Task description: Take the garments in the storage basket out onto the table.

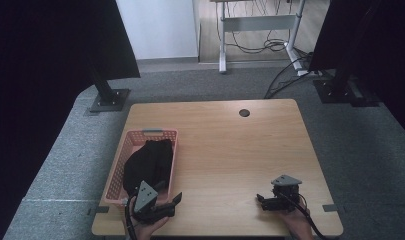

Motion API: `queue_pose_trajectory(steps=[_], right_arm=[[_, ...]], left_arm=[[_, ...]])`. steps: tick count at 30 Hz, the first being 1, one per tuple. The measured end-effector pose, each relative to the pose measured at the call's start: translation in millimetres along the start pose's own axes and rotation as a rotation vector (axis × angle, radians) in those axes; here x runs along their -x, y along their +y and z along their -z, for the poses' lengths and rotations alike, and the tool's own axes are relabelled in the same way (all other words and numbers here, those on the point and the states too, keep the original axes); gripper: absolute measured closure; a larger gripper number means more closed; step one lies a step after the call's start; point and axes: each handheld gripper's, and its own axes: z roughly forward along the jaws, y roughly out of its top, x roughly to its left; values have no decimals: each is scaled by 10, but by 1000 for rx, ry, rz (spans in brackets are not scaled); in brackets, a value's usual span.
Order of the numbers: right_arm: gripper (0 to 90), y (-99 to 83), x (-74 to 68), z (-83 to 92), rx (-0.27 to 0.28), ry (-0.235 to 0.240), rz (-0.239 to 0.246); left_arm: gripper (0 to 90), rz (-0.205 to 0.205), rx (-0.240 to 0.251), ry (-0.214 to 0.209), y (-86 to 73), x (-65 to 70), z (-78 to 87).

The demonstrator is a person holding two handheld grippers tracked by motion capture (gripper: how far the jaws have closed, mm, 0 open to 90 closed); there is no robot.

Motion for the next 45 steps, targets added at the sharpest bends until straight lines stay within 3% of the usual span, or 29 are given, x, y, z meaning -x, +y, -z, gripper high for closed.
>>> queue_pose_trajectory(steps=[21, 34, 45], right_arm=[[9, -5, 6, 4, 1, 2, 2], [10, -12, -8, 10, 2, -7, -7], [12, -18, -14, 17, 2, -15, -15]], left_arm=[[270, -2, -23, 13, -31, 19, -82], [265, -31, -9, 12, -1, 51, -39], [249, -32, -3, 43, 20, 16, -21]])
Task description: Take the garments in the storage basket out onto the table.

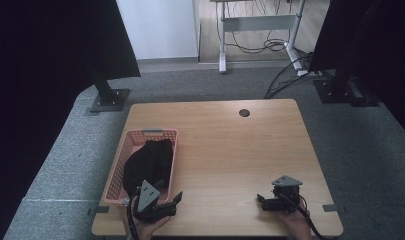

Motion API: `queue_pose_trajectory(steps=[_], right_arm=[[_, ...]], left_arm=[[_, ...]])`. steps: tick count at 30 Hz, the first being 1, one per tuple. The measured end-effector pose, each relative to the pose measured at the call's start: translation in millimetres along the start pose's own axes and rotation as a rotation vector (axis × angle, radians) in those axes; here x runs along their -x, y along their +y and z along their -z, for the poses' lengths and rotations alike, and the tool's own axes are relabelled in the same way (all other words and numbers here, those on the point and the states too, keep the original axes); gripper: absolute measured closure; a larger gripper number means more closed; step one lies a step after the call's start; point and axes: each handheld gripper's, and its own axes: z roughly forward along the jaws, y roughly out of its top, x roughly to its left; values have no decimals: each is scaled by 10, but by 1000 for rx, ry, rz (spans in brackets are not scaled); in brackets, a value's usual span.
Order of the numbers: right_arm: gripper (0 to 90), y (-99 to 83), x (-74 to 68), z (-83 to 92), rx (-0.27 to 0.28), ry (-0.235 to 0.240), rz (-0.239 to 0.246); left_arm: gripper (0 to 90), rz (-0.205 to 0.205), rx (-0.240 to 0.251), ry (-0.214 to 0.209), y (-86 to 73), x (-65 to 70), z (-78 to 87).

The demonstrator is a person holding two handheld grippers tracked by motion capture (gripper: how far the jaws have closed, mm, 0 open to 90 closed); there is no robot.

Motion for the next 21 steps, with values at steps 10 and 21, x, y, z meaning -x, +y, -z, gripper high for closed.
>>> queue_pose_trajectory(steps=[10, 21], right_arm=[[12, 0, 0, 0, 0, 0, 0], [12, 0, 0, 0, 0, 1, 0]], left_arm=[[238, 7, 29, 21, 37, -54, 78], [235, 19, 48, 63, 58, -159, 149]])
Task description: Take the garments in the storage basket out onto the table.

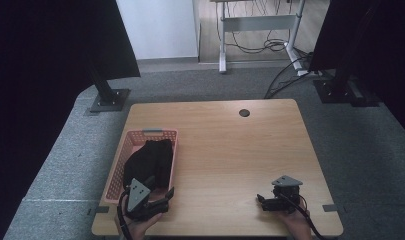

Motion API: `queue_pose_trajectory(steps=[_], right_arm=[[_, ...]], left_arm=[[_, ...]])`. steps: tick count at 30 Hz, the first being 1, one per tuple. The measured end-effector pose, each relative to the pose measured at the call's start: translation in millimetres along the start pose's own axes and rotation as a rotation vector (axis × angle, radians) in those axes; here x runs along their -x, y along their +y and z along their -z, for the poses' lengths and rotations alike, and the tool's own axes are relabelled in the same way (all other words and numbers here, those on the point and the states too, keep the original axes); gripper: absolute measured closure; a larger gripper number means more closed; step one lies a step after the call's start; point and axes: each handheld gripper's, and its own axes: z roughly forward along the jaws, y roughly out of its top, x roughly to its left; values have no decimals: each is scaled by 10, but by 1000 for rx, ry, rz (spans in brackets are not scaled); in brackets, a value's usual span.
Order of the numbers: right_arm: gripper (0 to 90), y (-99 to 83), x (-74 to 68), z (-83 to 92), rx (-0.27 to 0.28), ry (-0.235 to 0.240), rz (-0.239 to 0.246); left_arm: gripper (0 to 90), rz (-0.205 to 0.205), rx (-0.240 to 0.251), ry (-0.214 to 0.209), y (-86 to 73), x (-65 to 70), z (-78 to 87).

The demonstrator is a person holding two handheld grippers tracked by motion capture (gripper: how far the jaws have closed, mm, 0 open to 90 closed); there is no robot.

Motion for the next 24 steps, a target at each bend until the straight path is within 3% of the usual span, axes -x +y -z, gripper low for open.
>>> queue_pose_trajectory(steps=[24], right_arm=[[12, 0, 1, 0, 0, 1, 1]], left_arm=[[226, 4, -12, 22, 12, -83, 23]])
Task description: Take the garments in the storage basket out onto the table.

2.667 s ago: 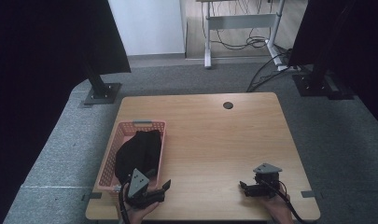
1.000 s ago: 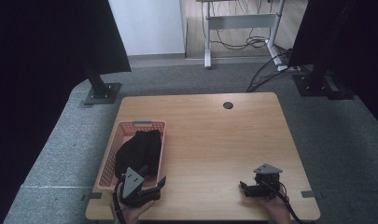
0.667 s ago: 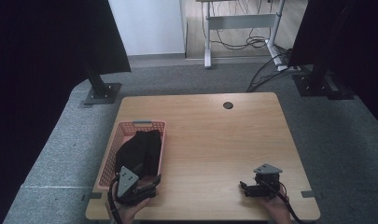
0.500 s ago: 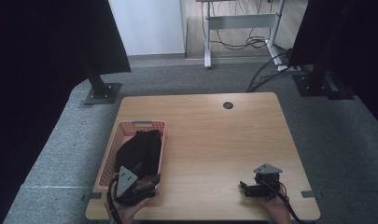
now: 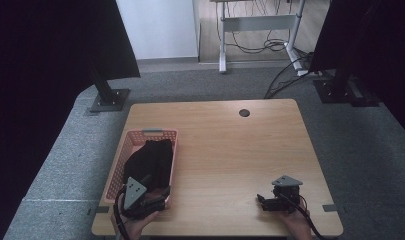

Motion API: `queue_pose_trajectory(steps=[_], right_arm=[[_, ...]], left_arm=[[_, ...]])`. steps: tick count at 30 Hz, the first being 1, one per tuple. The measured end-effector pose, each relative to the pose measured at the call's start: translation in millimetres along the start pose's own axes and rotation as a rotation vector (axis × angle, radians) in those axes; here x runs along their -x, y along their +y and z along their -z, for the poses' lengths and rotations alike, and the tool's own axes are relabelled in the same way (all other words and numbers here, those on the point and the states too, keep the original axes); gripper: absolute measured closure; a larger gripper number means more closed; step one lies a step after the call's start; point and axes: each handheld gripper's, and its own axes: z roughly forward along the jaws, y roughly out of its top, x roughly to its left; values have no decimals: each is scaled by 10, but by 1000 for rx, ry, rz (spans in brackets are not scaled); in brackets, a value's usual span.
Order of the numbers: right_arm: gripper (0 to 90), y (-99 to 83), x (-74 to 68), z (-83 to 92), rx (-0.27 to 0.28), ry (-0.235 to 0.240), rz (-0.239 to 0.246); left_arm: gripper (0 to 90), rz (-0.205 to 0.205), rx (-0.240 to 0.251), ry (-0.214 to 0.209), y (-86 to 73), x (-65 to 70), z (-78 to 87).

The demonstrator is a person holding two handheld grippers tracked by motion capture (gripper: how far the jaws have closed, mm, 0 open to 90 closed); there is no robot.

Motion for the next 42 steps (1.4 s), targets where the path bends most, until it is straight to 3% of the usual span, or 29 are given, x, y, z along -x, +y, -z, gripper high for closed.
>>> queue_pose_trajectory(steps=[31, 42], right_arm=[[12, 0, 0, 0, 0, 0, 0], [12, 0, 0, 0, 0, 0, 0]], left_arm=[[231, 21, 3, 63, 4, -197, 80], [221, 27, -21, 78, -36, -244, 31]])
